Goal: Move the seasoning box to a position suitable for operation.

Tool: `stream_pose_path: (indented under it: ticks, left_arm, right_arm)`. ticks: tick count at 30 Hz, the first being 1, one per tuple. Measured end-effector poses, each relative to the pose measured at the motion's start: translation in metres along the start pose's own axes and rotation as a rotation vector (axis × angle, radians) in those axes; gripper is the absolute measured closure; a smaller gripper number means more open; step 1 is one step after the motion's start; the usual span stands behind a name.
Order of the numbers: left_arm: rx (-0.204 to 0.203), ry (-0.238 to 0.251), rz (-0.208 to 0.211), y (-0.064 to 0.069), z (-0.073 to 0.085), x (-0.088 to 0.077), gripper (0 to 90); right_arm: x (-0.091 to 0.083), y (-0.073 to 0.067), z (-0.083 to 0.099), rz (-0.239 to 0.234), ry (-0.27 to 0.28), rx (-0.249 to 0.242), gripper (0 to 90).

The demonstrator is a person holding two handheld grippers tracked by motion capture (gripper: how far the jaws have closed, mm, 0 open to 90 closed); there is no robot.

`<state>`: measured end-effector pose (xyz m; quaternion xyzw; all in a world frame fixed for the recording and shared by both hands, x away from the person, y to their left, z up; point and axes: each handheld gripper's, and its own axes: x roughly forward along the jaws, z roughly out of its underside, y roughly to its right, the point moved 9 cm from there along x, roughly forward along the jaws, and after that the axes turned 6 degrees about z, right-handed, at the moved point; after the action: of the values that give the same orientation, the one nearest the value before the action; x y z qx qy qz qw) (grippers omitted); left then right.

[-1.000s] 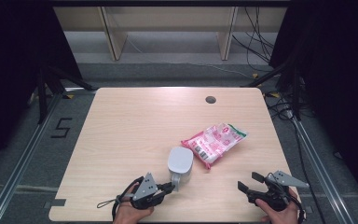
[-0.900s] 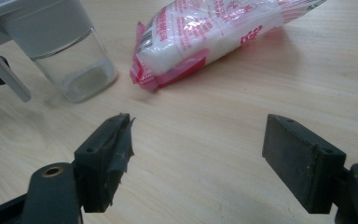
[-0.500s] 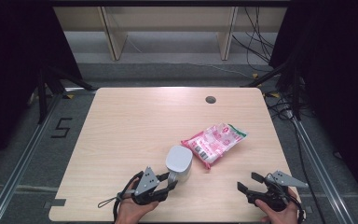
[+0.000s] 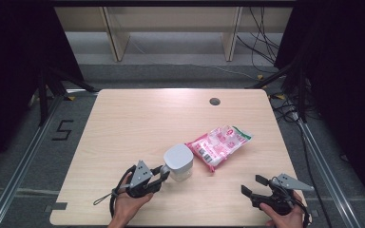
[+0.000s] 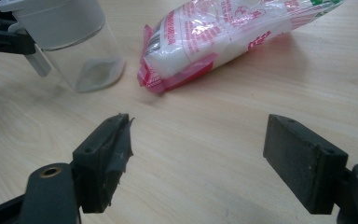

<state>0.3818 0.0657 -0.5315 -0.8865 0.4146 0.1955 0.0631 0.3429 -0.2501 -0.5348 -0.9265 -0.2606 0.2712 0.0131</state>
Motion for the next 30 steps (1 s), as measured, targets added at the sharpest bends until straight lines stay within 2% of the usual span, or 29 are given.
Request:
stream_pose_path:
  ticks: [1, 4, 5, 7, 10, 12, 13, 15, 17, 19, 20, 21, 22, 23, 26, 27, 28, 29, 30]
  left_arm:
    - [0.006, -0.008, -0.013, -0.003, 0.001, -0.001, 67.9]
    - [-0.008, 0.002, -0.019, -0.012, -0.001, 0.002, 67.3]
    - [-0.010, 0.011, -0.009, -0.015, -0.002, 0.004, 67.3]
    - [-0.012, 0.010, -0.010, -0.018, -0.003, 0.004, 67.4]
    - [-0.010, 0.014, -0.015, -0.025, -0.004, 0.008, 67.5]
    - [-0.009, 0.013, -0.019, -0.027, -0.005, 0.008, 67.5]
    - [-0.008, 0.021, -0.015, -0.027, -0.006, 0.009, 67.6]
    - [0.014, 0.015, -0.012, -0.029, -0.006, 0.010, 67.5]
    - [0.007, 0.025, 0.000, -0.028, -0.007, 0.011, 67.5]
    - [0.008, 0.026, -0.003, -0.028, -0.007, 0.011, 67.6]
    - [0.012, 0.031, 0.003, -0.027, -0.008, 0.012, 67.5]
    - [0.014, 0.025, 0.003, -0.029, -0.007, 0.013, 67.6]
    - [0.010, 0.031, 0.009, -0.029, -0.007, 0.014, 67.6]
    - [0.011, 0.027, 0.009, -0.029, -0.007, 0.015, 67.6]
    - [0.026, 0.023, 0.008, -0.031, -0.007, 0.017, 67.6]
    - [0.021, 0.025, 0.009, -0.031, -0.008, 0.018, 67.6]
    - [0.028, 0.034, 0.008, -0.034, -0.010, 0.020, 67.7]
    - [0.028, 0.034, 0.008, -0.034, -0.010, 0.020, 67.8]
    - [0.037, 0.028, -0.002, -0.036, -0.010, 0.020, 67.8]
  right_arm:
    - [0.000, 0.000, 0.000, -0.002, -0.001, 0.000, 24.0]
    - [0.001, -0.002, 0.001, -0.014, -0.014, 0.009, 24.0]
    - [0.001, -0.002, 0.001, -0.009, -0.021, 0.016, 24.0]
    - [0.000, -0.002, 0.001, -0.010, -0.020, 0.004, 24.0]
    - [0.000, -0.002, 0.000, -0.012, -0.013, 0.013, 24.0]
    - [0.002, -0.002, 0.000, -0.013, -0.005, 0.014, 24.0]
    - [0.000, -0.002, 0.001, -0.012, -0.018, 0.008, 23.9]
    - [0.000, -0.002, 0.001, -0.015, -0.016, 0.007, 24.0]
    - [-0.001, -0.006, 0.001, -0.018, -0.028, 0.036, 23.9]
    - [-0.001, -0.006, 0.002, -0.020, -0.032, 0.041, 23.9]
    - [0.001, -0.006, 0.000, -0.040, -0.005, 0.015, 23.9]
    - [0.000, -0.006, 0.001, -0.027, -0.022, 0.022, 23.8]
    - [0.002, -0.007, -0.001, -0.040, -0.001, 0.009, 23.9]
    - [0.002, -0.004, -0.001, -0.016, 0.000, -0.010, 23.8]
    - [0.001, -0.003, 0.000, -0.018, -0.002, -0.011, 23.8]
    - [0.002, -0.006, -0.001, -0.033, 0.000, 0.013, 23.8]
    - [0.001, -0.007, -0.001, -0.038, -0.002, 0.014, 23.8]
    - [0.001, -0.007, -0.001, -0.038, -0.002, 0.014, 23.8]
    - [0.002, -0.005, 0.000, -0.018, -0.002, 0.005, 23.8]
